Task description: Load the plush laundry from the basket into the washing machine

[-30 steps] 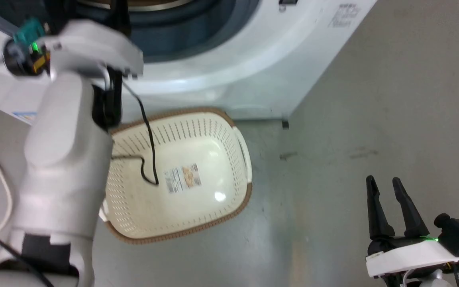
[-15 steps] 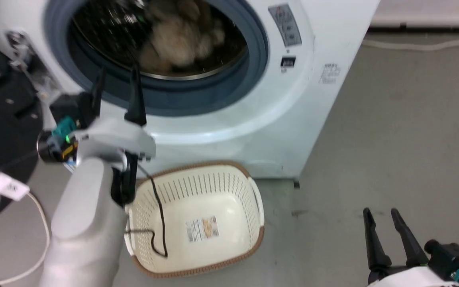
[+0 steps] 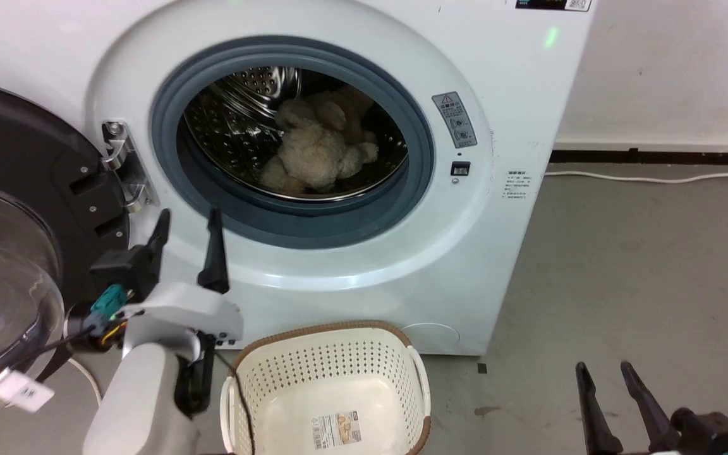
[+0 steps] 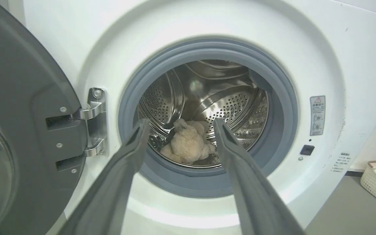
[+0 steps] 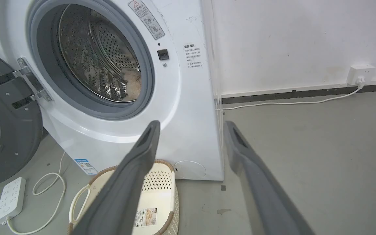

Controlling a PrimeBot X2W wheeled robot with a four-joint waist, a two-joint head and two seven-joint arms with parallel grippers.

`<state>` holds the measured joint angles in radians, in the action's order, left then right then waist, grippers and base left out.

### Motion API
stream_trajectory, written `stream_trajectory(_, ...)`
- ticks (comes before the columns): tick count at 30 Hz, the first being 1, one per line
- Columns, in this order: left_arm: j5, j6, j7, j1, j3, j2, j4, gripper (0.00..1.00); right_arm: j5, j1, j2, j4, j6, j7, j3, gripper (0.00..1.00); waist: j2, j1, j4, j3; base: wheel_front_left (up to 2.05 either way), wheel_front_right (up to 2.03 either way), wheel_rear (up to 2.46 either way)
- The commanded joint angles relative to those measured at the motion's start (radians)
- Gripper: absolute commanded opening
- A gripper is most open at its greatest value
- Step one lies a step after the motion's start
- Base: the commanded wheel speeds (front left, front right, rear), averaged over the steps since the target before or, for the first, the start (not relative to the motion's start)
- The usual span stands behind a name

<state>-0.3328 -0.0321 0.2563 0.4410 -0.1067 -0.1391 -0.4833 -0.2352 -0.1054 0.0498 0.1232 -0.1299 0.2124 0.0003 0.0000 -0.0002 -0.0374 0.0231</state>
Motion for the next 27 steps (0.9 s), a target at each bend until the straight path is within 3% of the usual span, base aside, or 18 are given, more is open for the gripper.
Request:
stream_trajectory(1,0.006,-0.002,0.005,-0.028,0.01,-0.008,0.021,1.0,0.003,-0.02,0.0,-0.01,-0.001,-0.004,-0.004,1.0,0.0,0.0002,0.002,0.006,0.0,0.0,0.0)
stream_trajectory(18,0.037,-0.058,0.003,-0.358,0.023,-0.013,0.261,1.0,-0.004,-0.054,0.0,-0.022,-0.001,0.002,-0.002,1.0,0.0,0.0002,-0.002,0.018,0.0,0.0,0.0)
stream_trajectory(27,0.051,-0.06,-0.052,-0.421,-0.014,-0.028,0.289,1.0,-0.011,-0.063,0.0,-0.007,-0.001,0.008,0.004,1.0,0.0,0.0002,0.0,0.023,0.0,0.0,0.0)
